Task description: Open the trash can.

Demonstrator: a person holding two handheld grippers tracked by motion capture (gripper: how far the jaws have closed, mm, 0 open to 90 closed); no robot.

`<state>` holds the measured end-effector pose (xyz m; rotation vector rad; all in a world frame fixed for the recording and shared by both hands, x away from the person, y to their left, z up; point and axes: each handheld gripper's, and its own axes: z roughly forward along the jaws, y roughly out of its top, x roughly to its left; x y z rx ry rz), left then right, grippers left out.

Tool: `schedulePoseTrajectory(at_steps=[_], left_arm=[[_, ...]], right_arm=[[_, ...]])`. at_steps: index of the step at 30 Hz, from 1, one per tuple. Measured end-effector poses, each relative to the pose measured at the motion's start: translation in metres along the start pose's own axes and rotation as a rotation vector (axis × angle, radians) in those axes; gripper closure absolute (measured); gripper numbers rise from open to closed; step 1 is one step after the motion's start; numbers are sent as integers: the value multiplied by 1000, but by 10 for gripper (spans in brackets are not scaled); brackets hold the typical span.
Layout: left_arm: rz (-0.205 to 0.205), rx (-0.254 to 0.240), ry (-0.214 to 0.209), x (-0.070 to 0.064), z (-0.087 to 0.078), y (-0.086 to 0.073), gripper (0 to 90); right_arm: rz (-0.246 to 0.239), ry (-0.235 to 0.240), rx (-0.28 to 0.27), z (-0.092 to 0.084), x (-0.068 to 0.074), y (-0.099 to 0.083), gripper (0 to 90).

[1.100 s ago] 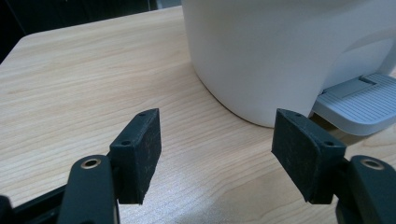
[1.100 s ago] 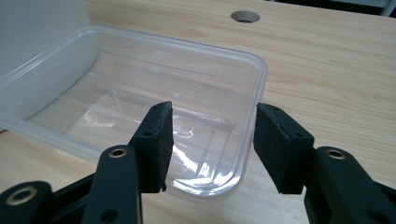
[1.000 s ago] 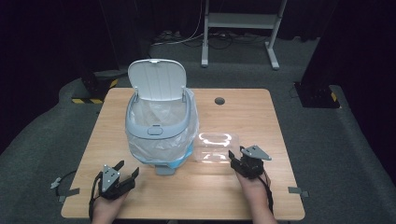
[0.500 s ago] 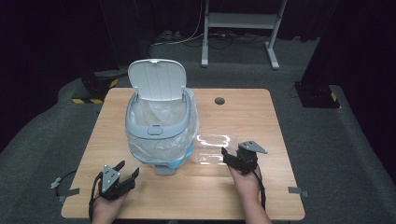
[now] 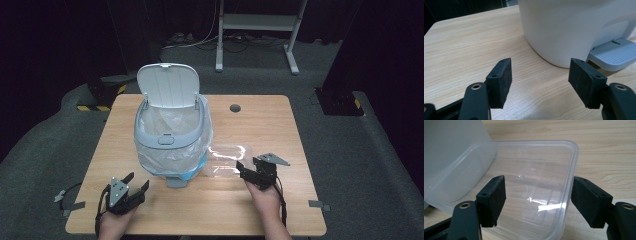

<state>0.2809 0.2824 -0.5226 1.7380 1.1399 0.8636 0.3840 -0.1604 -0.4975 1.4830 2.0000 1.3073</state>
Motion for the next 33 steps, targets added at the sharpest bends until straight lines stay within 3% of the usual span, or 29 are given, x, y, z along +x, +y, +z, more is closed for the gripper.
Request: schedulePoseTrajectory(at_steps=[4, 8, 13, 16, 33], left_arm=[[-37, 10, -7, -1, -1, 1, 359], [-17, 2, -14, -5, -4, 4, 362], [-6, -17, -29, -10, -6, 6, 363], [-5, -18, -33, -11, -5, 6, 363], [-6, -10, -37, -11, -4, 4, 362]], right_arm=[[-2, 14, 11, -2, 0, -1, 312], [-10, 10, -8, -12, 0, -5, 407], [-101, -38, -22, -31, 7, -13, 631], [-137, -57, -8, -39, 9, -20, 701], [-142, -78, -28, -40, 10, -35, 809]])
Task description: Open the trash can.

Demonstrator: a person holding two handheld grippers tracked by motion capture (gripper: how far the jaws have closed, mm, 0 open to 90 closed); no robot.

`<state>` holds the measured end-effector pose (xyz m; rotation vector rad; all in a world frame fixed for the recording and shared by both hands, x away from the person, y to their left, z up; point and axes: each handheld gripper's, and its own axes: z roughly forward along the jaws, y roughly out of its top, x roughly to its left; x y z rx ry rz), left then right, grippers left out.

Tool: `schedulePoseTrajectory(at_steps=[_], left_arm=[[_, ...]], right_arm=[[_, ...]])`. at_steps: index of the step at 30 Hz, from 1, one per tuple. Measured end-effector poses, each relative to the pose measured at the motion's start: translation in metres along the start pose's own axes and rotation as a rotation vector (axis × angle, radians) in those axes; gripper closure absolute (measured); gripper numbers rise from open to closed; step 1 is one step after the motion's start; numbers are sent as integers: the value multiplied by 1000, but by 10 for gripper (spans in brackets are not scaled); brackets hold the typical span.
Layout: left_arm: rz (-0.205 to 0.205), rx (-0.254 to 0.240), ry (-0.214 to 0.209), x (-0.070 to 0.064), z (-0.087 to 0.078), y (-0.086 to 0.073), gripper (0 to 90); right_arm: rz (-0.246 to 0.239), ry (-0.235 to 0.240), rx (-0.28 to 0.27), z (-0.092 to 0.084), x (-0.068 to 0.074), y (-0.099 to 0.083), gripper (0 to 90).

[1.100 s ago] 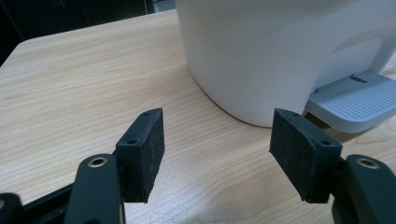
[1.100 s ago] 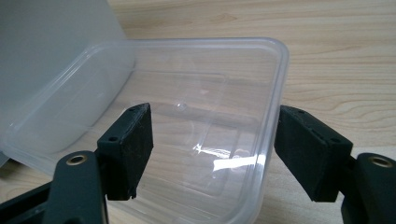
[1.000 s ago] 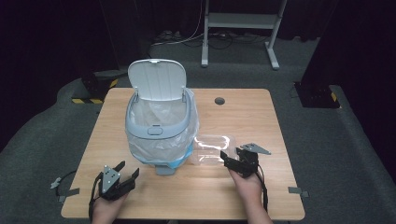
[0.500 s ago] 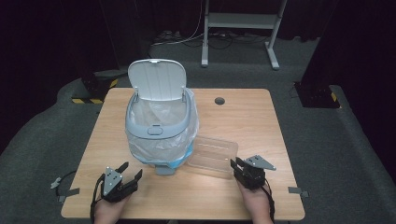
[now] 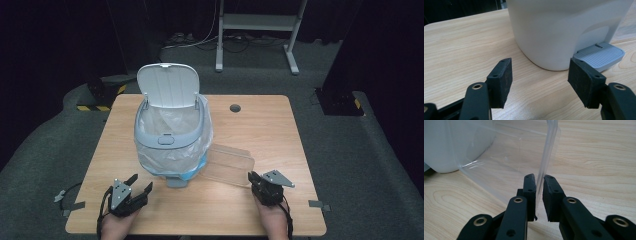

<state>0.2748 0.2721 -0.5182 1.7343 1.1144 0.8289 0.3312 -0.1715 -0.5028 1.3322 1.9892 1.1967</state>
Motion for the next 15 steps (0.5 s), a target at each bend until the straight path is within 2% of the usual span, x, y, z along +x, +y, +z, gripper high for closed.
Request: schedulePoseTrajectory(at_steps=[8, 15], left_arm=[[2, 5, -4, 0, 1, -1, 361], [0, 7, -7, 0, 1, -1, 361]], right_arm=[[-2, -1, 3, 2, -1, -3, 835], [-11, -1, -32, -4, 1, -2, 846]])
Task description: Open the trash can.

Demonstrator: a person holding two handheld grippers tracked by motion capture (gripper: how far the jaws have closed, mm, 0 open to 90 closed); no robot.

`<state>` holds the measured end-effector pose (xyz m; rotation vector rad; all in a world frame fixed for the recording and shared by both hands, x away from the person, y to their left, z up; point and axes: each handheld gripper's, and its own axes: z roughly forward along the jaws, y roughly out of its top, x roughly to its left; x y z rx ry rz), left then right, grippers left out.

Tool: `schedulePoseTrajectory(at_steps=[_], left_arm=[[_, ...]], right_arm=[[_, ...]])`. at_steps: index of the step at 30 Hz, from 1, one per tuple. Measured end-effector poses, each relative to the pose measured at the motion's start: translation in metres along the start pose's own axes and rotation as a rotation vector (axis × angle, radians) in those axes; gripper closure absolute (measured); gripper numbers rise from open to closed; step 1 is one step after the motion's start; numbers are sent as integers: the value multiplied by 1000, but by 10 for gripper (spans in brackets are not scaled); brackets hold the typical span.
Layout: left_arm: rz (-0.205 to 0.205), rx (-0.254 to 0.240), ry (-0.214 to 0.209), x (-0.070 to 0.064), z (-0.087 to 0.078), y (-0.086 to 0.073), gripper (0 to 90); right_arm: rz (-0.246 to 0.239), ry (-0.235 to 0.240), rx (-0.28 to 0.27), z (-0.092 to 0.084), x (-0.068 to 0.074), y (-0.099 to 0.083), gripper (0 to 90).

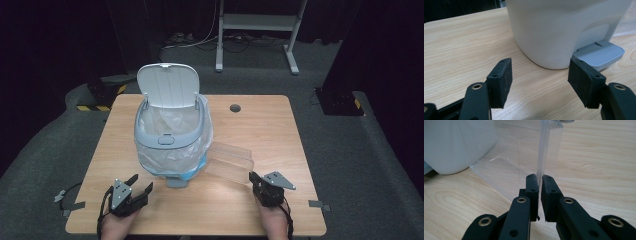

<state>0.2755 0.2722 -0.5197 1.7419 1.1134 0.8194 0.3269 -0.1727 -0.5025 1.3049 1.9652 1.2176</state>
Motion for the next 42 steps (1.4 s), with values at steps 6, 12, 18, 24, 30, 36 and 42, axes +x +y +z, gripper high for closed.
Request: schedulePoseTrajectory(at_steps=[6, 12, 18, 24, 30, 36, 42], left_arm=[[-2, -2, -1, 0, 0, 0, 361], [-7, -7, -1, 1, 0, 0, 360], [-3, -4, -2, 2, -1, 0, 360], [-2, -4, -3, 2, -1, 0, 360], [-9, -5, -4, 1, 0, 0, 360], [-19, -6, -6, 2, 0, -1, 360], [-25, 2, -11, 3, 1, -1, 358]], right_arm=[[-26, -6, -31, -7, 4, 2, 850], [-50, -19, -58, -14, 7, 4, 852], [-59, -44, -105, -23, 6, 7, 861], [-46, -64, -128, -27, 3, 7, 862], [-36, -84, -160, -33, 1, 9, 862], [-17, -104, -197, -41, -2, 12, 861], [-5, -125, -252, -50, -3, 16, 861]])
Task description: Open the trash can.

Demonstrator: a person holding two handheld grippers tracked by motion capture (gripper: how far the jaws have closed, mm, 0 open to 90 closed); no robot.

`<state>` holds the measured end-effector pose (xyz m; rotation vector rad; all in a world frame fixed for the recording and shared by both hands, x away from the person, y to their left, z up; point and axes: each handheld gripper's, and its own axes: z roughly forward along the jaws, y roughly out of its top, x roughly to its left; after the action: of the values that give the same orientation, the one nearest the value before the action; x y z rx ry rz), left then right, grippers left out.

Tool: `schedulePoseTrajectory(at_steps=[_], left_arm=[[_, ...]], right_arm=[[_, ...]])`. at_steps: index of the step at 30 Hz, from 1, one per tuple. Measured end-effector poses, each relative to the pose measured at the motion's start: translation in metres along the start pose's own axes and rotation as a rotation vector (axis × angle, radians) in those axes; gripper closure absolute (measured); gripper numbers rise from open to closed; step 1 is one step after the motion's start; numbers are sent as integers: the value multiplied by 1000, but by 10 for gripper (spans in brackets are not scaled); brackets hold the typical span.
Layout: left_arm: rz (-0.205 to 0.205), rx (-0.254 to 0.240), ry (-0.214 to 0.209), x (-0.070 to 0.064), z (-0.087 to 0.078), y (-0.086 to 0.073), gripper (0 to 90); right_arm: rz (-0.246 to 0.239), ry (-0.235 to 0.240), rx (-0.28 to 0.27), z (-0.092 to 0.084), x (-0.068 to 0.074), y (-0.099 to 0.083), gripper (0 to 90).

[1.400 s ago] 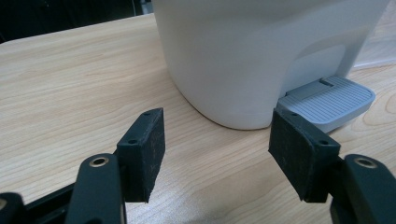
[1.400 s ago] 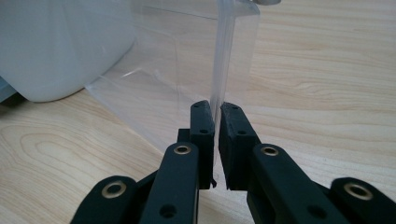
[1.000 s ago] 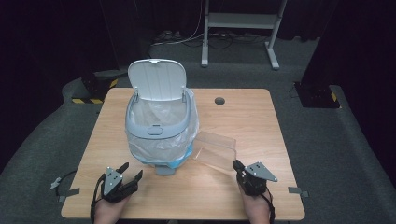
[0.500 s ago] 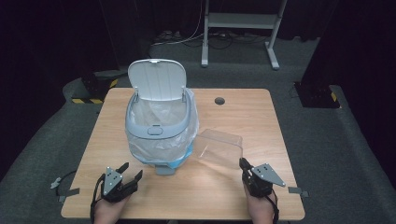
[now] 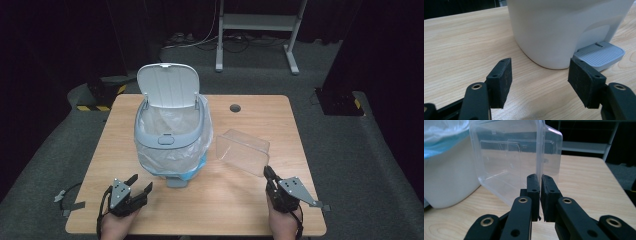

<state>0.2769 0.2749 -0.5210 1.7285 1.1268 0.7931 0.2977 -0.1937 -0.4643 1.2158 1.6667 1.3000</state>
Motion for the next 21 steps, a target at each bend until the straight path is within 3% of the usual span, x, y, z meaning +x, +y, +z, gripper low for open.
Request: schedulePoseTrajectory(at_steps=[11, 15, 18, 21], left_arm=[[-28, 47, -3, 3, 5, 0, 298], [-57, 94, -3, 7, 8, 3, 234], [-61, 164, 26, 15, 11, 4, 192], [-112, 229, 19, 26, 13, 3, 159]], right_arm=[[3, -23, -79, -9, 0, 16, 861], [-4, -27, -101, -11, 0, 21, 861], [-11, -30, -112, -12, 0, 25, 861], [-16, -29, -125, -14, 0, 32, 861]])
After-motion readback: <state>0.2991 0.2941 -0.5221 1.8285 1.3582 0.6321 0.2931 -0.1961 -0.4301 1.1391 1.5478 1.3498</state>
